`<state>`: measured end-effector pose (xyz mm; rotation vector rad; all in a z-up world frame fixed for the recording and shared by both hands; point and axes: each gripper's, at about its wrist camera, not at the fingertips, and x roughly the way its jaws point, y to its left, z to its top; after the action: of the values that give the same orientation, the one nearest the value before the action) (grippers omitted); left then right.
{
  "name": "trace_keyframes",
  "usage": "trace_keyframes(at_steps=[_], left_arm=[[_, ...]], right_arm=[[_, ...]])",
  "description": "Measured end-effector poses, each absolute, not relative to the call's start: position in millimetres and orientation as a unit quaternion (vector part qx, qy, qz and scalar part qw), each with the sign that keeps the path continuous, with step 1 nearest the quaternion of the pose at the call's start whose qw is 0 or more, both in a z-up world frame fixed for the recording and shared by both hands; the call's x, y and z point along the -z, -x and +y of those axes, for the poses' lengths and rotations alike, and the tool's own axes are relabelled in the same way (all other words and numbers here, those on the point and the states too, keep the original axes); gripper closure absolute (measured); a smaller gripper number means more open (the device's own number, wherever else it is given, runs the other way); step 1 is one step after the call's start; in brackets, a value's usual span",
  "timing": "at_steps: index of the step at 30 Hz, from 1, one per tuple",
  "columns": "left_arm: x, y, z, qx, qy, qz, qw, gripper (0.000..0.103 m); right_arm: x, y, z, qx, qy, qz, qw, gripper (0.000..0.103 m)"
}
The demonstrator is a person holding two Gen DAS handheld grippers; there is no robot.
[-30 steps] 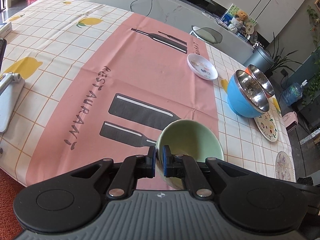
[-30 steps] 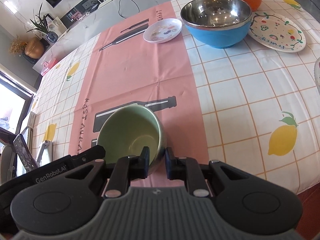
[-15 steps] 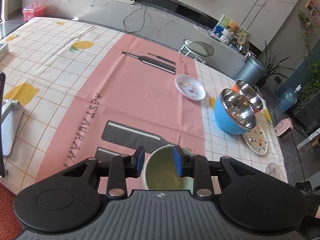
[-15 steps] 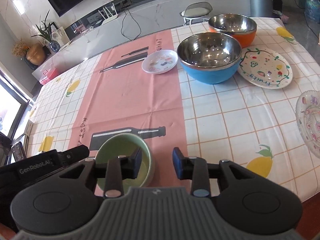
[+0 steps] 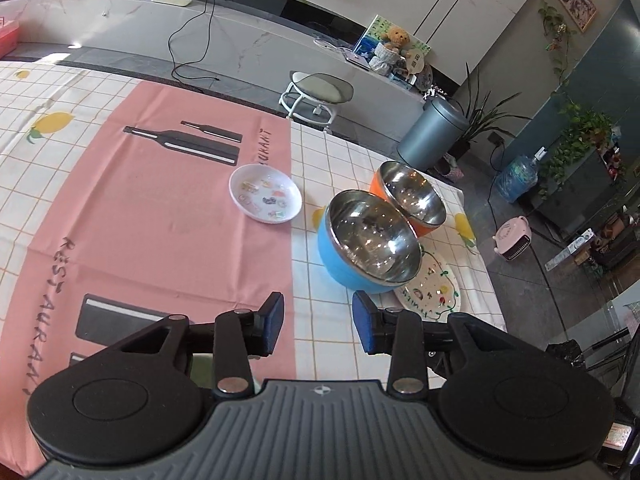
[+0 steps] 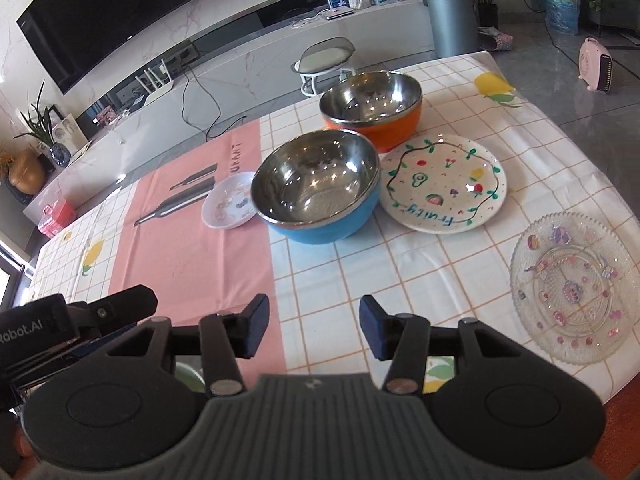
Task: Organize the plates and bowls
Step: 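Move both grippers to the blue steel bowl and grip its rim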
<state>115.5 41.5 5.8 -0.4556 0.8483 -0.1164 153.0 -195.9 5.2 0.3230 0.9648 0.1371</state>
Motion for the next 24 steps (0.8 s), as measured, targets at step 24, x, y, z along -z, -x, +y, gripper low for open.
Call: trace_keyframes(at_steps=[24], left_arm=[[40.0,-223.9,17.6,0.041,0.24,0.44,0.865,0.061]], right_arm=[[20.4,-256.1,-221.1,-0.01,-0.166,0.459,0.873,0.047]])
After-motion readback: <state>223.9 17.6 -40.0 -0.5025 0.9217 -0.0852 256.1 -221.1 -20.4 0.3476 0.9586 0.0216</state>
